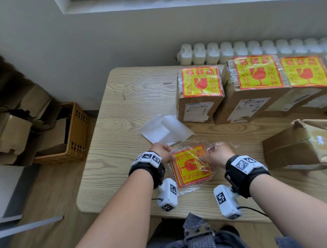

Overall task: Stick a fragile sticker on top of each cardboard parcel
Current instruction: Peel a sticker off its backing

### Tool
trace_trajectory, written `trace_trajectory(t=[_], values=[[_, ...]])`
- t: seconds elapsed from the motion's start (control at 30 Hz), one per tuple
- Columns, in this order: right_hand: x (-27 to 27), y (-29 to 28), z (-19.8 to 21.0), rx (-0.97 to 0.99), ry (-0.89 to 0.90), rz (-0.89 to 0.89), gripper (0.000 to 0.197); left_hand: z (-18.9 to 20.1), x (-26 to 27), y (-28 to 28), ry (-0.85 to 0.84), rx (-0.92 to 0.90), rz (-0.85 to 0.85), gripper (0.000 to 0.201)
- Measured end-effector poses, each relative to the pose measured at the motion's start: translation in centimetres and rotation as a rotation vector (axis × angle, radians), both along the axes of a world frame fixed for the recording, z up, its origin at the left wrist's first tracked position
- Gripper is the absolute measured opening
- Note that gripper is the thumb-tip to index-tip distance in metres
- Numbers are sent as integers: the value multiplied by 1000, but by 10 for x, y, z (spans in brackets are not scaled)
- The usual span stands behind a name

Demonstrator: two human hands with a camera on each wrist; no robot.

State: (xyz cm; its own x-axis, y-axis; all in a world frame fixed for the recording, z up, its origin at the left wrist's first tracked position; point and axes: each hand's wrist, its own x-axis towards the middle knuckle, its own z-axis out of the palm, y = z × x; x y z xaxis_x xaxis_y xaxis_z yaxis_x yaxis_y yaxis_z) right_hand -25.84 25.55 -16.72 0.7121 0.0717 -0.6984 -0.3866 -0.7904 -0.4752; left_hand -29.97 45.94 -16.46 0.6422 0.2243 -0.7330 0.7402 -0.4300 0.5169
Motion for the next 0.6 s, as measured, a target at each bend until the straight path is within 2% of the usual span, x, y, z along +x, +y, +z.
trace_trajectory(t=[0.13, 0.3, 0.5, 0.6], values=[[-1, -2, -1, 28, -60, 32, 17, -1, -1, -2, 2, 7, 4, 32], [4, -9, -7, 24, -140, -12, 27, -2, 4, -6, -14, 92, -16, 26], [9, -23, 13, 42, -290, -66, 18, 2, 9, -13, -15, 300, -164, 17], [12, -32, 26, 18, -387, -114, 22, 6, 9, -17, -6, 450, -292, 13]])
